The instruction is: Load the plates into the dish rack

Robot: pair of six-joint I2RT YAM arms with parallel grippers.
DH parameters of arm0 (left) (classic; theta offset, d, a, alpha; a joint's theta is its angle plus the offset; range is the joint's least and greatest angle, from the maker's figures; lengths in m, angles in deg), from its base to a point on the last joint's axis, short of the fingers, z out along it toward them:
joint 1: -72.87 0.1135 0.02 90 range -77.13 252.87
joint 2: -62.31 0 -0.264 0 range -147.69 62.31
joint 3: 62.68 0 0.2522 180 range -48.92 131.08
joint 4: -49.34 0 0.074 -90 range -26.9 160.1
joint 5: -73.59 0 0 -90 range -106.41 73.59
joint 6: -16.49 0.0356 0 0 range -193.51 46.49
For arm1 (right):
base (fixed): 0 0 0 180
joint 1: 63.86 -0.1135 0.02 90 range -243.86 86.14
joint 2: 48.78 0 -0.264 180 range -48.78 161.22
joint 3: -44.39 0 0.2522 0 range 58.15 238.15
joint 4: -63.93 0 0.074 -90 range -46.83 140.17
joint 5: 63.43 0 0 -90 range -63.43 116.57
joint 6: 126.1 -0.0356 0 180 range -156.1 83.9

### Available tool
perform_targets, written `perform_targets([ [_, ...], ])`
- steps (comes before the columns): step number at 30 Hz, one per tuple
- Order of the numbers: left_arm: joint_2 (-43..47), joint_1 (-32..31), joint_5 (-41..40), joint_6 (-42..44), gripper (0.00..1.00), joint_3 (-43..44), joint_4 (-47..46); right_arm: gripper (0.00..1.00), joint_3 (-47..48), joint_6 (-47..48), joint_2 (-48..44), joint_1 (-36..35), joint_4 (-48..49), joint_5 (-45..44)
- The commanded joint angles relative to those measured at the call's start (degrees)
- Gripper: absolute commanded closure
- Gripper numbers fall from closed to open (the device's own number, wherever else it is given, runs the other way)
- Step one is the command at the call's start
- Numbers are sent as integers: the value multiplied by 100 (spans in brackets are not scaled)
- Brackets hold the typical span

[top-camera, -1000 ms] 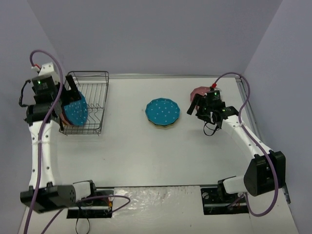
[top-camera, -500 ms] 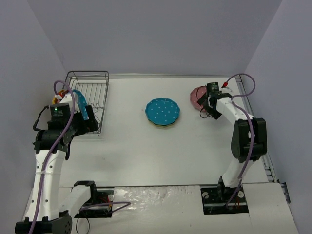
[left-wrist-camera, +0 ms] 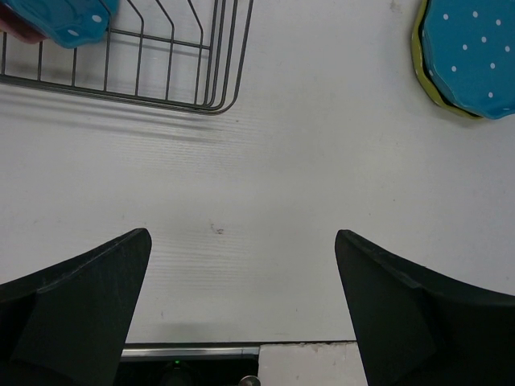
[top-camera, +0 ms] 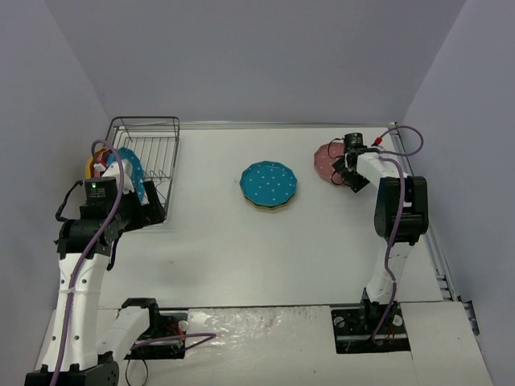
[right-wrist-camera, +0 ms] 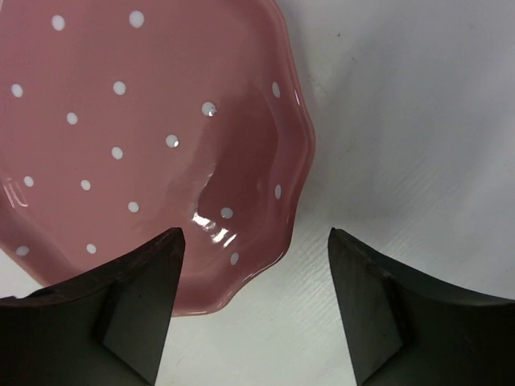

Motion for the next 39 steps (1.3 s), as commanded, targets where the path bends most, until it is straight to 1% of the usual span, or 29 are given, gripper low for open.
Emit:
perform_targets([
  [1, -31, -18, 96, -164, 3, 85, -195, 35, 163, -105, 78, 134, 34, -119],
  [8, -58, -18, 124, -241, 3, 66, -167, 41, -116, -58, 216, 259, 335, 126],
  [14, -51, -18, 87, -252, 3, 115, -146, 48, -146, 2, 383, 317, 363, 49],
  [16, -43, -18, 154, -288, 3, 80, -161, 52, -149, -4, 407, 333, 355, 25],
  [20, -52, -18, 307, -385, 3, 26, -250, 56, -159, -19, 473, 378, 363, 35],
  [24, -52, -18, 355, -419, 3, 1, -247, 64, -176, 23, 511, 421, 372, 52],
  [30, 27, -18, 494, -488, 3, -103, -299, 84, -309, 32, 492, 542, 398, 113],
  [33, 41, -18, 522, -488, 3, -148, -336, 93, -440, 73, 411, 571, 459, 94],
  [37, -32, -18, 579, -488, 3, -140, -352, 100, -626, 202, 346, 595, 555, 181],
  [39, -42, -18, 624, -510, 3, -132, -360, 100, -696, 235, 288, 603, 585, 198],
])
